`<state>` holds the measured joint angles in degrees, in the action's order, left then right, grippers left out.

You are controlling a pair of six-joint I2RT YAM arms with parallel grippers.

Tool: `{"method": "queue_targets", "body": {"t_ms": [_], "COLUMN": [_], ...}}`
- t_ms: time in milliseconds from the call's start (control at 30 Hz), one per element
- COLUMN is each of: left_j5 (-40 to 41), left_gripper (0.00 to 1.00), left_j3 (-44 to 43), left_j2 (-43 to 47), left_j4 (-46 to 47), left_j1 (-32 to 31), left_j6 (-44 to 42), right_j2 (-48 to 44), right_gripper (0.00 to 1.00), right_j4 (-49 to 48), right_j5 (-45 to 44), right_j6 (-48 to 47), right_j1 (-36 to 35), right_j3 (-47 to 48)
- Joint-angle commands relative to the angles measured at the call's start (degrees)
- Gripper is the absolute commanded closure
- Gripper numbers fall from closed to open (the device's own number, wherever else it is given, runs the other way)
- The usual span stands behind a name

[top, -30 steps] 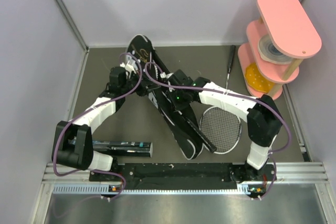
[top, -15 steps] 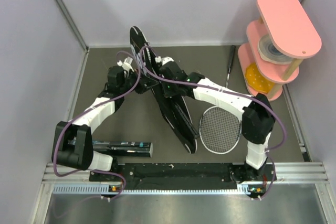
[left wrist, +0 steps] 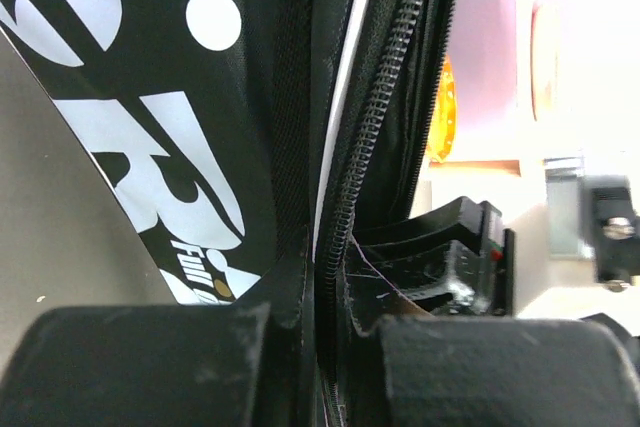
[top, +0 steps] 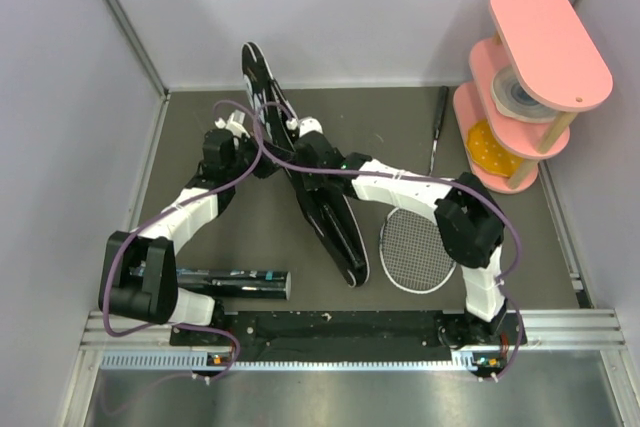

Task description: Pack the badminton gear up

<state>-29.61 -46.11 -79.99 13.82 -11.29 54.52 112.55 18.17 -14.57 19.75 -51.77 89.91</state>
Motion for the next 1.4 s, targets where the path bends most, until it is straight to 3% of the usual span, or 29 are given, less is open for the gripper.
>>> {"method": "queue_targets", "body": {"t_ms": [0,167,233,333,433,500,600,800,900,933,1133,1367], "left_j5": [-10.47,-10.21,-10.56,-9.34,-8.11,-5.74,-3.97,-3.18,-2.04,-1.95,-1.6,-2.82], "left_gripper": [1.0,1.0,1.0,1.0,1.0,1.0,1.0,1.0,1.0,1.0,1.0,1.0], "left_j3": [1.11,1.46,1.46,1.46,0.93,0.41,0.32,-0.82,-1.26,-1.35,-1.53,-0.65], "left_j2": [2.64,2.38,2.12,2.64,3.17,3.78,3.96,4.57,5.8,6.24,8.35,10.73], "left_j4": [3.4,3.58,3.32,1.83,0.16,-2.66,-3.54,-5.21,-6.79,-7.23,-9.07,-8.99], "left_j1": [-2.07,-2.07,-1.98,-1.89,-1.46,-1.02,-0.49,-0.23,-0.14,-0.14,-0.14,-0.14], "left_j6": [2.43,2.61,2.43,1.38,0.85,0.5,0.58,0.5,-0.38,-0.56,-3.28,-4.25], "right_j2": [-0.76,0.21,0.82,0.92,-1.8,-4.95,-11.62,-29.18,-34.84,-36.51,-34.95,-20.37], "right_gripper": [1.0,1.0,1.0,0.87,0.64,0.42,0.28,0.25,0.21,0.21,0.21,0.25], "right_j4": [-22.38,-30.64,-28.73,-19.78,-9.42,-2.66,1.06,6.08,5.2,5.73,15.39,22.6], "right_j5": [-8.98,-14.34,-14.0,-12.42,-8.3,-3.99,1.29,7.71,6.31,2.22,7.36,2.43], "right_j6": [-0.41,0.56,0.9,1.17,-0.66,-1.64,-4.28,-11.04,-19.46,-19.48,-9.39,8.1], "right_j1": [0.18,-0.61,-0.7,-0.7,-0.62,-0.62,-0.53,-0.35,1.83,3.15,23.17,29.61], "right_j3": [-4.46,-9.57,-8.7,-4.58,-1.76,-0.96,-4.29,-13.25,-20.02,-20.99,-19.16,-12.22]}}
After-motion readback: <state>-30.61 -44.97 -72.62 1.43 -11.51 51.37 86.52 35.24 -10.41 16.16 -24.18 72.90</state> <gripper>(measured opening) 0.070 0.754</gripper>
